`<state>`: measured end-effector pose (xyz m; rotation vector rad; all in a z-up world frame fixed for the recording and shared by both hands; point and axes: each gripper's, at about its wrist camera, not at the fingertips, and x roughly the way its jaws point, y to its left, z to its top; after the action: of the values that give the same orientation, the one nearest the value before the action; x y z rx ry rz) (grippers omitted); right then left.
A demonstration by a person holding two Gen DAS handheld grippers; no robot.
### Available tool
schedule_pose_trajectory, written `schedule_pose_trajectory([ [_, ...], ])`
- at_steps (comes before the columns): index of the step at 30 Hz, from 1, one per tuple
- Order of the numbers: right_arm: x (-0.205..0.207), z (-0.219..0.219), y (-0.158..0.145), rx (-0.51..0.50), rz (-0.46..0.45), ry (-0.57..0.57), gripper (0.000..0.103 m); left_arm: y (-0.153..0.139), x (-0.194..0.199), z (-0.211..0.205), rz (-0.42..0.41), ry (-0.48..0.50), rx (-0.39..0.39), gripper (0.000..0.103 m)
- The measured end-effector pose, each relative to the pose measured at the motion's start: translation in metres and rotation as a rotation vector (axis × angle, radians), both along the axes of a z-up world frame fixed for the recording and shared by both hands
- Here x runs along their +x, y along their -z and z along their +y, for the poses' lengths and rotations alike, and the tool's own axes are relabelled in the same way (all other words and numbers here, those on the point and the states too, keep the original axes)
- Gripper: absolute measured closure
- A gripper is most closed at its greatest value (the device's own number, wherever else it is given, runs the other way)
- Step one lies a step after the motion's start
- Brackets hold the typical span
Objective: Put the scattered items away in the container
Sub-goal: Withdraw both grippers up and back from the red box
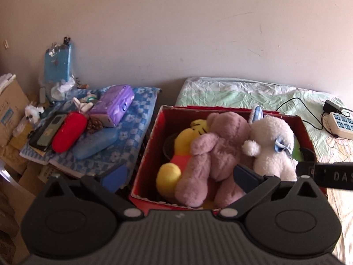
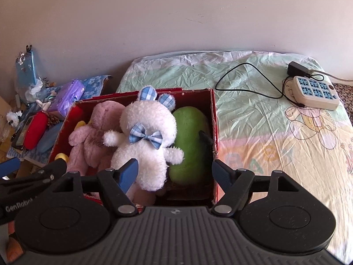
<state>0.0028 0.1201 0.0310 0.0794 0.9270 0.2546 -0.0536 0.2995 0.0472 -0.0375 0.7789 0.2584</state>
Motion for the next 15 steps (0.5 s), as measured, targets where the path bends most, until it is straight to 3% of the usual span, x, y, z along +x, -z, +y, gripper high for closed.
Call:
schedule_pose_trajectory([
  [10,-0.026,0.011,0.001,-0.027,-0.014,0.061,0.024,0.0,0.0,0.013,-0.042,0.022,0.024,0.0],
  [15,-0.032,0.014,0.001,-0.046,-0.006,0.105,0.024,0.002,-0.002,0.025,-0.048,0.05,-0.099,0.0],
])
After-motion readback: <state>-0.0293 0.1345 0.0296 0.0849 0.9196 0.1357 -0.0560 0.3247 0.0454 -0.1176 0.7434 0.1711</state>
